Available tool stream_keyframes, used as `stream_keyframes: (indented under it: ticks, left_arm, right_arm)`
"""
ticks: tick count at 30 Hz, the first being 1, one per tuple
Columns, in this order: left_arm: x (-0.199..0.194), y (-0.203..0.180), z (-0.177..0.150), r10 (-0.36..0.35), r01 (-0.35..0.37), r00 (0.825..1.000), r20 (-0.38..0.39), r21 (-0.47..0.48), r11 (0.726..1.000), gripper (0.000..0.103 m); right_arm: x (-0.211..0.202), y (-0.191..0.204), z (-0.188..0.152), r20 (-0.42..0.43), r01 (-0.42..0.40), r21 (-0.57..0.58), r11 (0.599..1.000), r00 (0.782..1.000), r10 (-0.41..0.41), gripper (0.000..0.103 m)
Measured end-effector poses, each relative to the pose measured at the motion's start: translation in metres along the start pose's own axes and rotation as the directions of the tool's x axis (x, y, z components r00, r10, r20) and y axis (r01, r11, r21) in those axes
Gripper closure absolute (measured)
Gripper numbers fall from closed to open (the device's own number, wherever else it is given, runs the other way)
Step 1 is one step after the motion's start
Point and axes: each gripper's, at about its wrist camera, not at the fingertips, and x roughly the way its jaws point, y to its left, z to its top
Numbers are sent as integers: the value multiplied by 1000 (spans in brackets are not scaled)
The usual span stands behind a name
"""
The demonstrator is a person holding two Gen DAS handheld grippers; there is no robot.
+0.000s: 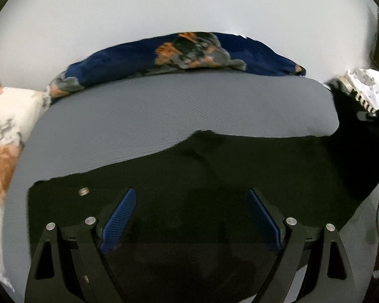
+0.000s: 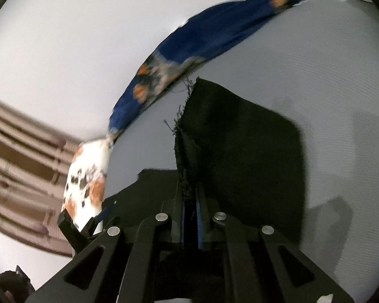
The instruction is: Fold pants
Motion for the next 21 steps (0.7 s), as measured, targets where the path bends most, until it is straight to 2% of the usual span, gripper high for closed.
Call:
stream_keyframes:
  ticks: [4,9,12,15,18,20,21]
  left_arm:
    - [-15,20,-14,10,-10,1000,15,-35,999,14]
    - [-20,41,-28,-3,3,1000,4,-94,996,14]
    - [-22,50,-31,-26,28,1000,17,-133,991,14]
    - [-20,54,-32,-49,50,999,12,-151,987,14]
    - [-19,54,-33,-83,82,997,-1,-162,983,14]
    - [-20,54,-33,-116,113,993,-3,-174,978,14]
    - [-20,53,-33,-136,133,991,-4,-181,974,14]
  right_arm:
    - [57,29,-5,-79,-32,-36,999,996,29,95]
    - [125,60,-26,-185,-40,-95,995,982,22,95]
    - [155,77,-45,-237,-16,-168,986,971,-25,95]
    - [181,87,-64,-257,58,-265,963,958,-128,95]
    - [193,86,-71,-270,86,-285,955,948,-166,91]
    - [191,86,-70,-269,71,-261,963,952,-143,83]
    - [188,87,-68,-272,69,-246,967,953,-137,73]
